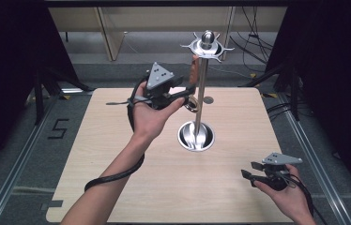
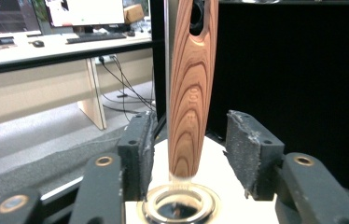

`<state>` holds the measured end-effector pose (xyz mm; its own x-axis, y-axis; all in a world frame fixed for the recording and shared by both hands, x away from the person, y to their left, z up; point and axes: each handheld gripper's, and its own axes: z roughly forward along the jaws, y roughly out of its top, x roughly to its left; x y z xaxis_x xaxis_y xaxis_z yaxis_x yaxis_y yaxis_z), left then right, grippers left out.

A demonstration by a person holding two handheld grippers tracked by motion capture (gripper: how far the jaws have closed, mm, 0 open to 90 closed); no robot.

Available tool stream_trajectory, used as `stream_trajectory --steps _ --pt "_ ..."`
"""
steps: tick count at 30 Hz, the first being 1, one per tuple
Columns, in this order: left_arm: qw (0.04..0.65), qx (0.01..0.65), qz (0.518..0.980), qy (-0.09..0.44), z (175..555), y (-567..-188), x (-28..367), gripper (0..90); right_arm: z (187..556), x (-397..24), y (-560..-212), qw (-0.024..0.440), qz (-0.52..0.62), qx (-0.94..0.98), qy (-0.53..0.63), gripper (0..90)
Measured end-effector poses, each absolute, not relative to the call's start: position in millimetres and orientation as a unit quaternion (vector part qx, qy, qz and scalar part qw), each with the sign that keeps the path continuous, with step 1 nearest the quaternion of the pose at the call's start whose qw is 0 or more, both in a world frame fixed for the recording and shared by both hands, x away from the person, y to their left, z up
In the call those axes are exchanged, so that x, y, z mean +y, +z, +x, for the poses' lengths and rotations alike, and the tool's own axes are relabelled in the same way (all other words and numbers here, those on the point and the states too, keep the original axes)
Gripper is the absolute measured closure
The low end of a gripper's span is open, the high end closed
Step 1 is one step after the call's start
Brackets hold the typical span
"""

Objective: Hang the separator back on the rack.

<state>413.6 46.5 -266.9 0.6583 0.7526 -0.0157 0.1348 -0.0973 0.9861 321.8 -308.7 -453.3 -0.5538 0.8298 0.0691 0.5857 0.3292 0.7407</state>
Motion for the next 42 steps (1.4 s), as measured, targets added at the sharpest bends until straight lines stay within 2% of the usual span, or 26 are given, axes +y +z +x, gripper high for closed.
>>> stream_trajectory --steps 12,18,25,35,42 --pt "0.59 0.318 0.687 0.279 379 -283 93 41.5 323 -307 -454 0.166 0.438 0.802 0.371 46.1" --pt "0.581 0.317 0.693 0.287 368 -301 112 42.0 323 -307 -454 0.166 0.439 0.802 0.37 45.9" --pt "0.572 0.321 0.7 0.284 352 -335 126 42.5 322 -306 -455 0.157 0.442 0.801 0.372 45.7" --pt "0.542 0.345 0.72 0.261 344 -419 147 42.5 323 -306 -455 0.162 0.437 0.802 0.374 45.3" --pt "0.548 0.365 0.712 0.244 349 -430 150 41.0 322 -306 -453 0.178 0.43 0.8 0.38 44.4"
